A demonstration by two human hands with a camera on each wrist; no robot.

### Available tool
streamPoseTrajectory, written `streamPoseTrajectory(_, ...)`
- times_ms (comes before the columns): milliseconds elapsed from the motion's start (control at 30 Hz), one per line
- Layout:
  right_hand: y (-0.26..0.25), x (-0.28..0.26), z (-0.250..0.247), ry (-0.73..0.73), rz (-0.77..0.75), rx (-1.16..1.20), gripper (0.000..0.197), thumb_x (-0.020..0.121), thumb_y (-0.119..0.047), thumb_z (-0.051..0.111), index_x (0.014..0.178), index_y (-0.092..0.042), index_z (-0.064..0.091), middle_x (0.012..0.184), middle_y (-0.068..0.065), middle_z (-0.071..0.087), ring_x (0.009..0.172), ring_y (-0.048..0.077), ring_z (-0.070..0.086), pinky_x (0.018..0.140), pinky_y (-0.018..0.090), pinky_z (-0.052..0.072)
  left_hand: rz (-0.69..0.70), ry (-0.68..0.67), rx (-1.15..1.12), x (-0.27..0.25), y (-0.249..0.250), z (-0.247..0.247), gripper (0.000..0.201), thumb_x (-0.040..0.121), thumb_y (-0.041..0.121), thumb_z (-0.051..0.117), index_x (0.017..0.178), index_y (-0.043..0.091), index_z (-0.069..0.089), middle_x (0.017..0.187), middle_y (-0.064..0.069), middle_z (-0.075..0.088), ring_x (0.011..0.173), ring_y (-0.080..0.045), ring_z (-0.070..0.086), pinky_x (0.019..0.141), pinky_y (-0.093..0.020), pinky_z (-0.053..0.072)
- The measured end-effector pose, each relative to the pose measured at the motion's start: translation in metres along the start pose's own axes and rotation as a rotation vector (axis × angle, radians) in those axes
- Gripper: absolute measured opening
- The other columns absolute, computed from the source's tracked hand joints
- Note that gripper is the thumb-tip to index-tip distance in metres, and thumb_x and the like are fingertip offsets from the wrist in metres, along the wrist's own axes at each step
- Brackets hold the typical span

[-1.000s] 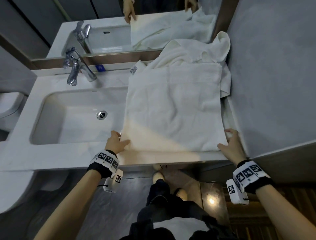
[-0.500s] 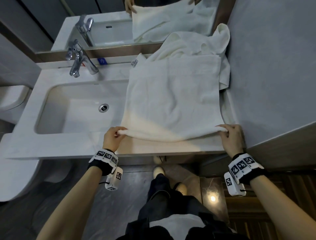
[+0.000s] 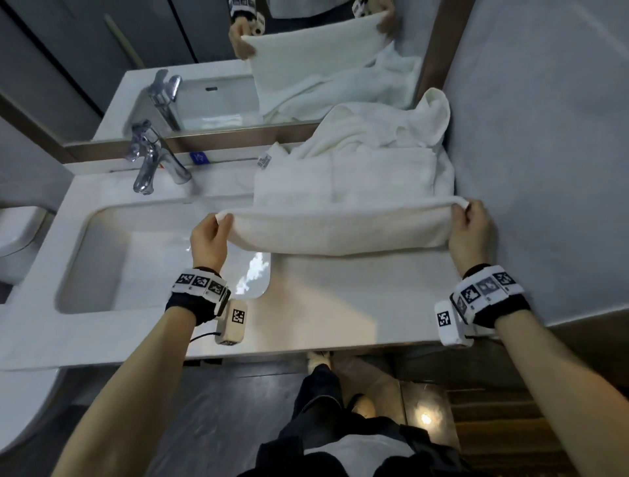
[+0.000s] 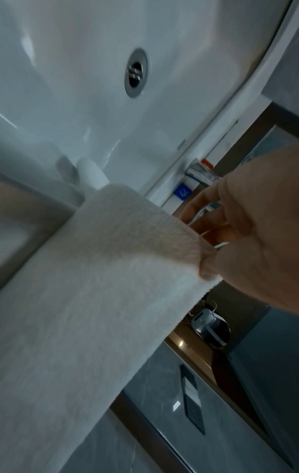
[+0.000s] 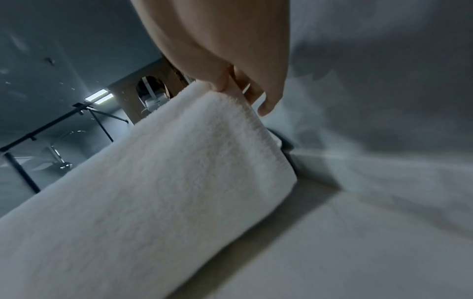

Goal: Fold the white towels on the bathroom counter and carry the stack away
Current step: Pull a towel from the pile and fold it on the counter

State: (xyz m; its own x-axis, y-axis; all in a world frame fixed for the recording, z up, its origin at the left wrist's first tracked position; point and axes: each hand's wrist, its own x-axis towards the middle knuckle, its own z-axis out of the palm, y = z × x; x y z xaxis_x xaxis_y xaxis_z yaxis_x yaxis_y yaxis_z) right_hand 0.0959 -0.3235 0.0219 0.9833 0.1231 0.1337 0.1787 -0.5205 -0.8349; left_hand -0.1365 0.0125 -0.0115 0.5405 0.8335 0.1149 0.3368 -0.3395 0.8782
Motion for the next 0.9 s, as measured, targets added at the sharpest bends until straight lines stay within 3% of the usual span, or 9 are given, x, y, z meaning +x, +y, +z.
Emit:
streamPoseTrajectory(100,-0.018,0.028,0.013,0.020,-0.008,-0.019,0.029,0.097,-0.013,0.044,0.111,0.010,0.055,0.110,0.030,0.060,0.099,0.037,0.055,0.071,0.031,0.030,-0.048,-0.006,-0.028,0.037,0.002,0.009,0.024,0.095,0.023,0.047,0.077,0.008,0.050,0.068,0.000,0.046,0.074,-0.016,0.043,0.066,-0.030,0.034)
streamPoseTrajectory(200,-0.027,0.055,0.031,0.016,-0.009,-0.052,0.028,0.098,-0.017,0.042,0.105,0.008,0.053,0.107,0.030,0.060,0.095,0.035,0.055,0.062,0.025,0.023,-0.101,-0.027,-0.018,0.069,-0.002,0.020,0.031,0.096,0.027,0.045,0.071,0.009,0.046,0.064,0.000,0.039,0.067,-0.016,0.037,0.062,-0.030,0.031)
streamPoseTrajectory(333,-0.028,0.087,0.053,0.054,0.006,-0.107,0.029,0.098,-0.023,0.042,0.099,0.003,0.054,0.104,0.027,0.061,0.088,0.029,0.054,0.061,0.022,0.021,-0.076,-0.054,0.070,0.106,0.000,0.031,0.037,0.097,0.027,0.045,0.062,0.017,0.035,0.059,0.003,0.031,0.056,-0.011,0.030,0.055,-0.027,0.026)
streamPoseTrajectory(500,-0.020,0.114,0.071,0.056,0.038,-0.098,0.029,0.096,-0.020,0.045,0.104,0.004,0.057,0.111,0.027,0.057,0.101,0.035,0.054,0.082,0.033,0.038,-0.116,-0.112,0.144,0.144,0.000,0.050,0.040,0.096,0.027,0.046,0.061,0.013,0.031,0.057,0.000,0.029,0.064,-0.020,0.030,0.057,-0.033,0.022)
streamPoseTrajectory(600,-0.015,0.120,0.078,0.033,0.052,-0.074,0.027,0.096,-0.017,0.045,0.107,0.005,0.057,0.110,0.025,0.060,0.099,0.032,0.056,0.077,0.028,0.036,-0.182,-0.162,0.179,0.154,-0.001,0.064,0.043,0.096,0.027,0.046,0.058,0.016,0.027,0.057,0.000,0.031,0.069,-0.023,0.035,0.060,-0.032,0.022)
streamPoseTrajectory(667,-0.014,0.123,0.080,0.017,0.059,-0.062,0.027,0.097,-0.018,0.044,0.107,0.004,0.056,0.105,0.021,0.059,0.094,0.026,0.053,0.083,0.031,0.040,-0.241,-0.191,0.188,0.159,-0.001,0.071,0.036,0.097,0.028,0.044,0.063,0.018,0.038,0.065,-0.002,0.045,0.085,-0.031,0.048,0.071,-0.032,0.029)
streamPoseTrajectory(733,-0.015,0.126,0.080,0.004,0.065,-0.058,0.027,0.097,-0.018,0.043,0.106,0.004,0.055,0.101,0.018,0.057,0.090,0.019,0.047,0.088,0.039,0.042,-0.289,-0.218,0.219,0.163,0.000,0.076,0.026,0.099,0.029,0.040,0.083,0.012,0.053,0.099,-0.018,0.062,0.113,-0.035,0.051,0.088,-0.036,0.036)
streamPoseTrajectory(800,-0.016,0.130,0.081,-0.004,0.061,-0.057,0.027,0.097,-0.019,0.042,0.105,0.004,0.054,0.104,0.020,0.058,0.091,0.019,0.047,0.088,0.039,0.042,-0.305,-0.256,0.232,0.166,0.000,0.081,0.027,0.100,0.027,0.036,0.082,0.010,0.047,0.120,-0.029,0.056,0.116,-0.038,0.050,0.095,-0.039,0.036)
streamPoseTrajectory(900,-0.016,0.133,0.083,-0.022,0.083,-0.037,0.028,0.097,-0.022,0.043,0.107,0.001,0.053,0.104,0.018,0.056,0.093,0.025,0.051,0.086,0.038,0.042,-0.330,-0.322,0.259,0.168,-0.003,0.088,0.028,0.101,0.026,0.033,0.073,0.021,0.036,0.127,-0.029,0.050,0.121,-0.036,0.047,0.095,-0.037,0.034)
